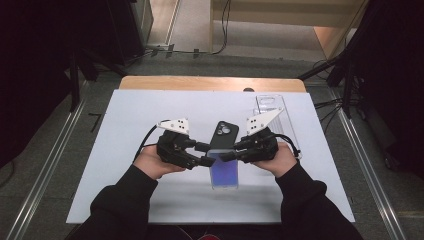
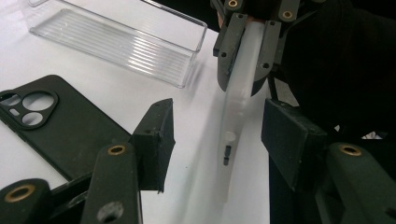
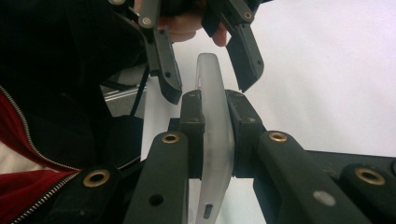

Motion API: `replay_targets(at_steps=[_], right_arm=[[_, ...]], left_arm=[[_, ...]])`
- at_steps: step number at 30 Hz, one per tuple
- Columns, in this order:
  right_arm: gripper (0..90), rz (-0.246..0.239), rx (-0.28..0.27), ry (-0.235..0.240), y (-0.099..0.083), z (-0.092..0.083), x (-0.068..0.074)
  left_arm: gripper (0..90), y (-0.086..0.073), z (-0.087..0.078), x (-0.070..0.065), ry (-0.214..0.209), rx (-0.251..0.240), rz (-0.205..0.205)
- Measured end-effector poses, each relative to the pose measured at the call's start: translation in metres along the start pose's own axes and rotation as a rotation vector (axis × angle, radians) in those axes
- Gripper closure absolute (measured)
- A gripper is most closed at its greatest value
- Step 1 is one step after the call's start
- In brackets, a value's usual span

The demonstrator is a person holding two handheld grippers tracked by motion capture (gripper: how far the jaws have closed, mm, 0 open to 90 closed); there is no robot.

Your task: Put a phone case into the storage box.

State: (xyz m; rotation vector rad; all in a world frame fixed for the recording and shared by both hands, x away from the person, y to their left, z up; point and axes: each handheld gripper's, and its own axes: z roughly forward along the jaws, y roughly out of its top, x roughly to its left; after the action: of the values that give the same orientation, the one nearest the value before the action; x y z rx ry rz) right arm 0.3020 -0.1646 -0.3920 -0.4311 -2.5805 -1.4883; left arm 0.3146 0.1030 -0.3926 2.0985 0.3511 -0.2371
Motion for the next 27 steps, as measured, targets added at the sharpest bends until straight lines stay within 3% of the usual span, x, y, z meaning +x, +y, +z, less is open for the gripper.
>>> replay_targets(at_steps=[6, 12, 20, 25, 27], right_arm=[[76.5, -0.006, -0.007, 0.028, 0.0002, 0.0002, 0.0010], [76.4, -0.012, -0.005, 0.041, -0.0002, 0.0010, 0.0002], [76.2, 0.002, -0.003, 0.065, -0.0012, 0.0025, -0.0017], [75.2, 0.019, -0.003, 0.064, -0.0019, 0.0026, -0.0029], [70.6, 0.027, -0.015, 0.056, -0.0024, 0.0025, -0.0032]], left_arm=[[63.8, -0.0017, -0.0005, -0.0006, -0.035, 0.005, 0.002], [79.4, -0.0024, -0.0012, -0.0025, -0.063, 0.007, 0.035], [81.6, -0.0020, -0.0024, -0.0035, -0.069, 0.010, 0.031], [81.9, -0.0012, -0.0033, -0.0032, -0.077, 0.013, 0.008], [81.9, -0.0009, -0.0041, -0.0037, -0.081, 0.011, -0.003]])
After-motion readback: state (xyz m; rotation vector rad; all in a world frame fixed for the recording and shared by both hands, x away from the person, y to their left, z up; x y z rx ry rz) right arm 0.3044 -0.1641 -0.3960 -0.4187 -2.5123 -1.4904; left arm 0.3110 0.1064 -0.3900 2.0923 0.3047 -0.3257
